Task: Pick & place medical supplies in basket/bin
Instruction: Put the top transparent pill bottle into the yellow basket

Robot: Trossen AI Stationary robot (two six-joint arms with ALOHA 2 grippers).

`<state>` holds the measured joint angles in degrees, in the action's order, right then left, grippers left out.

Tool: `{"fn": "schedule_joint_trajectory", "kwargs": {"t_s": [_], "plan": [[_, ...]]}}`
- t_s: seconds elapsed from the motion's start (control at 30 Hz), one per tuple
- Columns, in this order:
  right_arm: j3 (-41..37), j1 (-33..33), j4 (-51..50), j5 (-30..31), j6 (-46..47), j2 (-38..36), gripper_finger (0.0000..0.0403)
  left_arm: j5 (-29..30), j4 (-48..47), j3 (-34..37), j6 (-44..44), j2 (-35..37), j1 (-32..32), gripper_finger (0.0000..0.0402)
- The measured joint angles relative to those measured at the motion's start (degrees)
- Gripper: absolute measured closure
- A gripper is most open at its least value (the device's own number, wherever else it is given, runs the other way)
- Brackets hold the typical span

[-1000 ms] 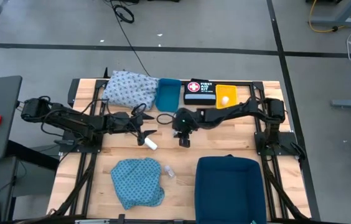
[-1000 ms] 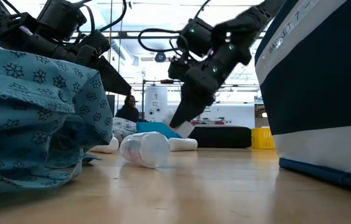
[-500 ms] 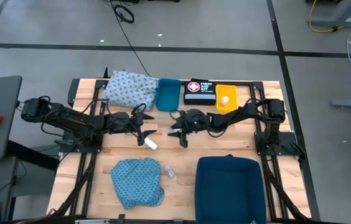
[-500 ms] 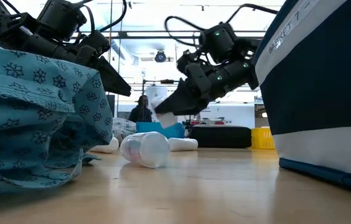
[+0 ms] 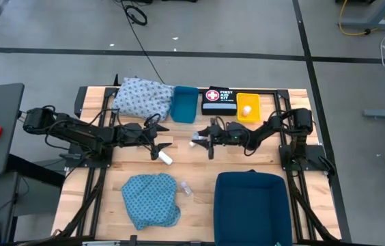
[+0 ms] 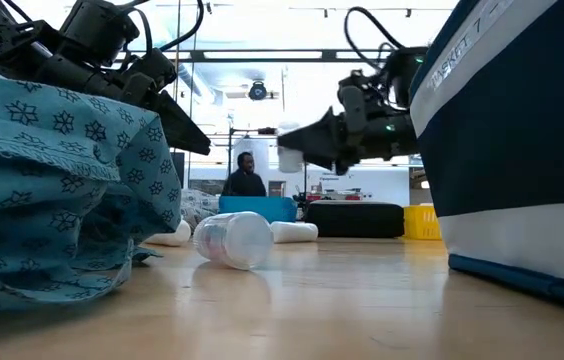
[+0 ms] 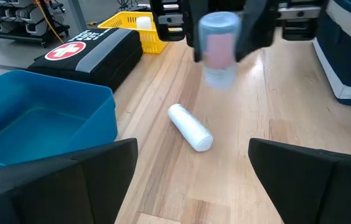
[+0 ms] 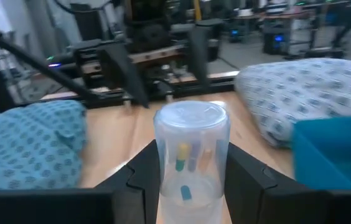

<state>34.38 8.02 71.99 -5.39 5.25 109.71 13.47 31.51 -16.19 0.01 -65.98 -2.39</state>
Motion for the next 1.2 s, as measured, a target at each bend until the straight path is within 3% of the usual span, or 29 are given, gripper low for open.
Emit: {"fn": "schedule_joint_trajectory", "kwargs": {"t_s": [0.27,0.5,0.73,0.9,1.03,1.2], "plan": [[-8.6,1.9,12.5,8.3,1.2,0.0,0.0271,0.0,0.0,0.0,0.0,0.0,0.0,0.0089],[-14.3,2.5,16.6,24.8,0.0,-5.0,0.0271,0.0,0.0,0.0,0.0,0.0,0.0,0.0089],[-16.9,2.7,6.8,46.1,-3.7,-15.3,0.0271,0.0,0.0,0.0,0.0,0.0,0.0,0.0089],[-16.9,3.5,-3.6,57.2,-3.5,-20.0,0.0271,0.0,0.0,0.0,-0.2,0.0,0.0,0.0089],[-16.9,5.0,-10.1,62.0,-0.7,-21.6,0.0271,0.0,0.0,0.0,-0.2,0.0,0.0,0.0089],[-16.9,8.0,-18.5,62.8,6.8,-21.8,0.0271,0.0,0.0,0.0,-0.2,0.0,0.0,0.0089]]}}
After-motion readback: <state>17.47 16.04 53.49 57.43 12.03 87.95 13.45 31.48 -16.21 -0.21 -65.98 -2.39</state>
